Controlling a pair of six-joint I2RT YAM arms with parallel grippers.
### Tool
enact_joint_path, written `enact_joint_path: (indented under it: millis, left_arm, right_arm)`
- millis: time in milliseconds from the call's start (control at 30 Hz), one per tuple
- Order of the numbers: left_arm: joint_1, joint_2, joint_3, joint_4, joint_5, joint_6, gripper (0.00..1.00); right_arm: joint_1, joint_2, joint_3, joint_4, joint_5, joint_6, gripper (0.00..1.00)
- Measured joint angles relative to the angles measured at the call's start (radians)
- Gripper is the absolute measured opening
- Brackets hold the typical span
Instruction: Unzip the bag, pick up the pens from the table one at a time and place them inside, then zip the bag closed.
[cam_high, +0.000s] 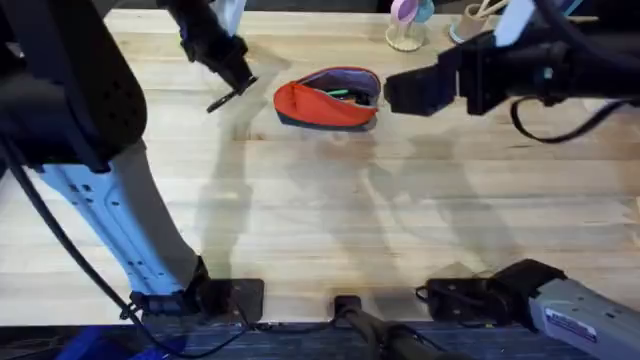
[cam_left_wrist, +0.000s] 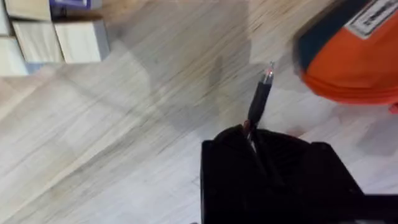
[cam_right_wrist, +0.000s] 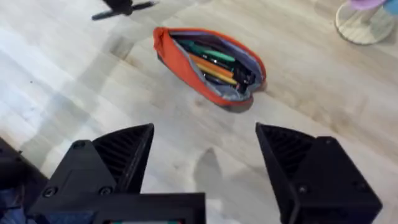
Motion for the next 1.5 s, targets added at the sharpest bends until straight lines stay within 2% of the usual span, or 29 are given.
enact_joint_path:
  millis: [267,533,567,833,1067,1400,1500]
  left_arm:
    - [-0.088,0.000,0.139,-0.051,0.000,0.000,0.042]
    - [-0.214,0.000,0.298,-0.053,0.015,0.003,0.043]
    - [-0.261,-0.002,0.338,-0.038,0.074,0.019,0.043]
    - [-0.355,-0.008,0.345,-0.023,0.279,0.059,0.043]
    - [-0.402,-0.008,0.345,-0.023,0.339,0.112,0.043]
    - [-0.402,0.017,0.345,-0.029,0.409,0.177,0.043]
    - [-0.402,0.084,0.345,-0.046,0.418,0.189,0.043]
  right_arm:
    - [0.000,-0.077,0.000,-0.104,0.000,0.013,0.997]
    - [0.000,-0.141,0.000,-0.142,0.021,0.013,0.997]
    - [0.000,-0.151,0.000,-0.146,0.047,0.013,0.997]
    - [0.000,-0.155,0.000,-0.147,0.069,0.014,0.997]
    - [0.000,-0.155,0.000,-0.146,0.073,0.013,0.997]
    - [0.000,-0.155,0.000,-0.131,0.078,0.013,0.997]
    - [0.000,-0.155,0.000,-0.123,0.080,0.013,0.997]
